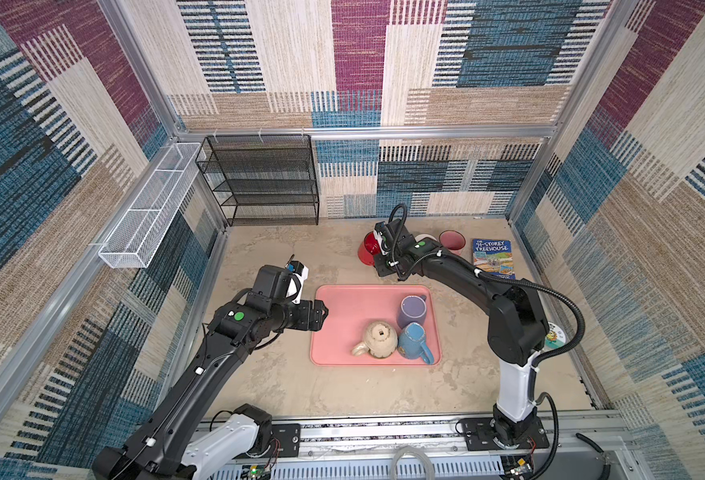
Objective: Turn the mug right side up
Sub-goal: 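Set the red mug upright beside the green mug with the right while the left withdraws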
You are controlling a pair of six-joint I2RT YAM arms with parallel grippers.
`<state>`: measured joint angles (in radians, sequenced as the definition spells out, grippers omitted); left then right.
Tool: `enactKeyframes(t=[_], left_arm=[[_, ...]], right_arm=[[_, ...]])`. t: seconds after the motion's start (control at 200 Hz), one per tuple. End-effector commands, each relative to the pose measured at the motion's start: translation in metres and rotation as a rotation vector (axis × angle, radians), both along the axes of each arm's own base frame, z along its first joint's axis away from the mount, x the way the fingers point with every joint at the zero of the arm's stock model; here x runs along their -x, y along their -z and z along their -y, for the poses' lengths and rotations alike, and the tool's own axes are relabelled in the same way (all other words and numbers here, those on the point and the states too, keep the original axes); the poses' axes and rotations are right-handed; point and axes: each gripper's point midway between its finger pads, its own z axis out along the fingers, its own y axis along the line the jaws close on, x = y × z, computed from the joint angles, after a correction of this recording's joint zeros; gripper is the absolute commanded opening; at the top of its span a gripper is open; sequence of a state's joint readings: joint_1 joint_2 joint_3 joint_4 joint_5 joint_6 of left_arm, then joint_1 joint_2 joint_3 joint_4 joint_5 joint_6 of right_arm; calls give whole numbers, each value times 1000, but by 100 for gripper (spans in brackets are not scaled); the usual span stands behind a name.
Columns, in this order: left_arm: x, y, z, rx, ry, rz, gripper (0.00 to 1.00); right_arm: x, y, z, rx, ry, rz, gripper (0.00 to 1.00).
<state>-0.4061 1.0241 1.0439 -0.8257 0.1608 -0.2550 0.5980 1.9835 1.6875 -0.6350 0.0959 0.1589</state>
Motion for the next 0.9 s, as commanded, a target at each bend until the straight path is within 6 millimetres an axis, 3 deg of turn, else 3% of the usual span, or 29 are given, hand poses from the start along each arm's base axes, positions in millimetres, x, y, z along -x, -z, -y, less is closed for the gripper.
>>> enactKeyframes(t=[0.0, 0.451, 0.896], left_arm=[[1, 3, -2, -27, 18, 6, 89], [3, 4, 0, -9, 22, -6, 89], [2, 9, 0, -14, 18, -21, 88]], right_arm=[[-12, 0, -1, 24, 13, 31, 0], [-27, 34, 3, 121, 30, -10, 0], [-34, 54, 11, 157, 50, -33, 1]])
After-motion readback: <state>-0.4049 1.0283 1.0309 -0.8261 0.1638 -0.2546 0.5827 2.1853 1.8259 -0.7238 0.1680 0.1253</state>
